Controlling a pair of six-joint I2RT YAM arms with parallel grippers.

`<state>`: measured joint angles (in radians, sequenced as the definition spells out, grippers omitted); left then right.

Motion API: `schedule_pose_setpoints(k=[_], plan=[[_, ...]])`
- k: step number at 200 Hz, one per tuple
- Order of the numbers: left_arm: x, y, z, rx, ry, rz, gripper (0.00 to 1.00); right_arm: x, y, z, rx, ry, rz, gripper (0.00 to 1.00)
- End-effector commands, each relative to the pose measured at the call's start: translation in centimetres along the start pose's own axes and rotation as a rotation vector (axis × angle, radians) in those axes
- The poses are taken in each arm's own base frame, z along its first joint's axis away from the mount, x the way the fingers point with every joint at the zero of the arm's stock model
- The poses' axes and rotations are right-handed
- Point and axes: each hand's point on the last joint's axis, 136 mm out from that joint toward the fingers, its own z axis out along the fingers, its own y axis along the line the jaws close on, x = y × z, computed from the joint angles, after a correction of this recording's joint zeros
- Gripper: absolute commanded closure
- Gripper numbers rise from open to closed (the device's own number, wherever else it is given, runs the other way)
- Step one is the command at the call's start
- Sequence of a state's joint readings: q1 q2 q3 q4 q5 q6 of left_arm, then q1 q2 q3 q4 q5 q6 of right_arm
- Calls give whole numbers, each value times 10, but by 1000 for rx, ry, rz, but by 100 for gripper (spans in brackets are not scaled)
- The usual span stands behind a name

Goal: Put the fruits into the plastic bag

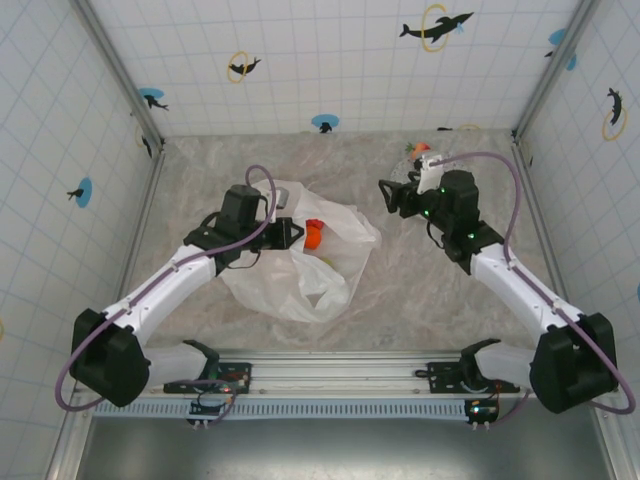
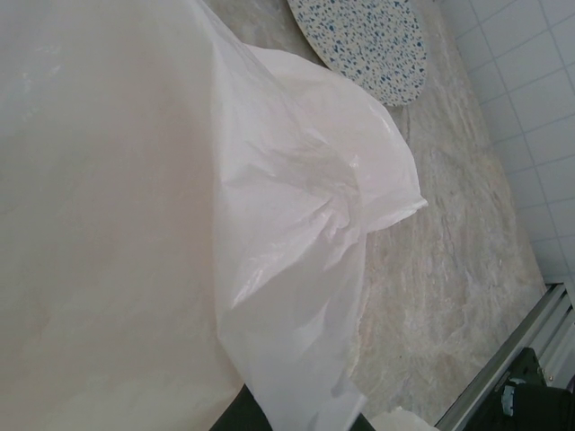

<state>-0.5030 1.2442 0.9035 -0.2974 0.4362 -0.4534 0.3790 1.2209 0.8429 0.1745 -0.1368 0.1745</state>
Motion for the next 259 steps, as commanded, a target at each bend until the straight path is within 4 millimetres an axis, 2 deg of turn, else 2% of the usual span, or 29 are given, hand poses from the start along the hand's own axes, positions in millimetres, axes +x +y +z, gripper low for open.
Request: schedule_pose_setpoints(k=[1,49,80,109,181,231,233,239,241,245,259], plan=[[-12,-5,0,19,-31,-19,100,-1,-40,5,202,34,-52,15],[-12,-6,1,29,-30,-33,100,39,-119,37,433,191,-206,9],[-13,-6,0,27,-34,-39,100,61,-166,66,448,269,-158,9],[-15,-5,2,21,-33,-42,100,68,-200,95,445,283,-108,10],[-21,-4,9,13,-20,-49,100,76,-242,163,426,340,-209,10],[-15,3,17,0,11,-62,100,75,-258,193,429,335,-250,11],[-24,-4,14,12,-9,-51,100,74,-259,194,430,332,-253,11],[-26,-5,14,13,-11,-49,100,75,-258,193,427,353,-255,11],[-27,-5,14,13,-10,-49,100,84,-260,196,424,369,-254,11],[-27,-5,14,13,-9,-51,100,90,-261,198,422,380,-256,11],[-26,-4,15,12,-5,-49,100,92,-264,203,420,386,-267,12]])
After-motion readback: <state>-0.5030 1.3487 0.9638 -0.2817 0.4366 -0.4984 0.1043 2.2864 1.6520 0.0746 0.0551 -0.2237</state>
